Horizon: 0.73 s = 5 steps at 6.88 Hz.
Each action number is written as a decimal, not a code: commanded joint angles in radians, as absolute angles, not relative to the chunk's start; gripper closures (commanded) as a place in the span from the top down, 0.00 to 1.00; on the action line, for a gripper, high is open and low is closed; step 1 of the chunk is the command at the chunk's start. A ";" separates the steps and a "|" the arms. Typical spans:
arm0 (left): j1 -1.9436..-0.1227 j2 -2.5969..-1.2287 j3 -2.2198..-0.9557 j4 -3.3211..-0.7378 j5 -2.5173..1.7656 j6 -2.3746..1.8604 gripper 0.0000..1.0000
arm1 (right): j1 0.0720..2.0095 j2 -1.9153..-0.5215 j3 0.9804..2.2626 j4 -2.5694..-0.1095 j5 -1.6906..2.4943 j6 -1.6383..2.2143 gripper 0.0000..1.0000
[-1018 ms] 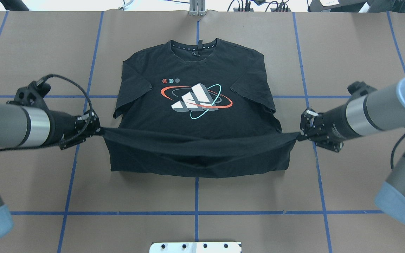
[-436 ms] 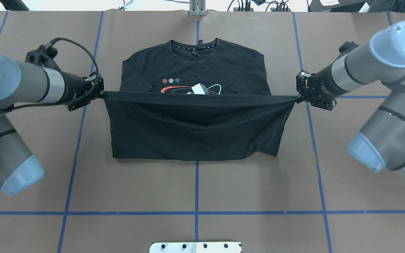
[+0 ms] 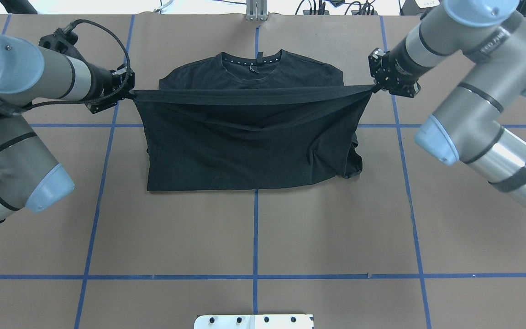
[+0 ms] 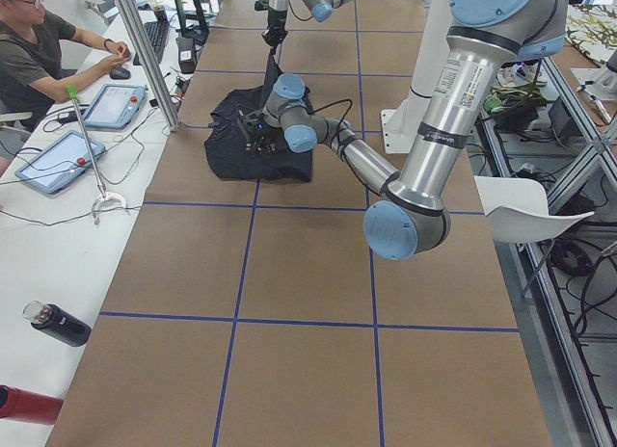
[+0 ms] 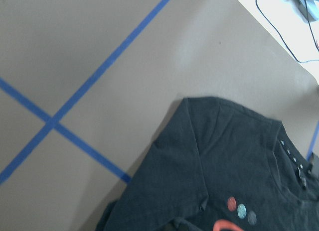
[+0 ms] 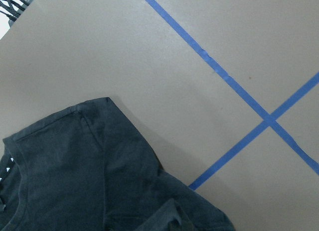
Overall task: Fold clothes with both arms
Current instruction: 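Carry the hem with both grippers over the shirt toward the collar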
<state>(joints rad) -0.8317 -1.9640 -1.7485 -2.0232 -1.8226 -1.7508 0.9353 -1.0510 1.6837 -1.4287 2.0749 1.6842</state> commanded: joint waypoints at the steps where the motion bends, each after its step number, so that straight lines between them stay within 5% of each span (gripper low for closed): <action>1: -0.845 -2.006 -1.695 -2.025 -1.821 -1.744 0.00 | 0.948 -0.993 1.617 -1.445 2.066 1.664 0.00; 5: -0.847 -2.052 -1.510 -2.176 -1.816 -1.747 0.00 | 0.916 -0.891 1.424 -1.421 1.985 1.609 0.00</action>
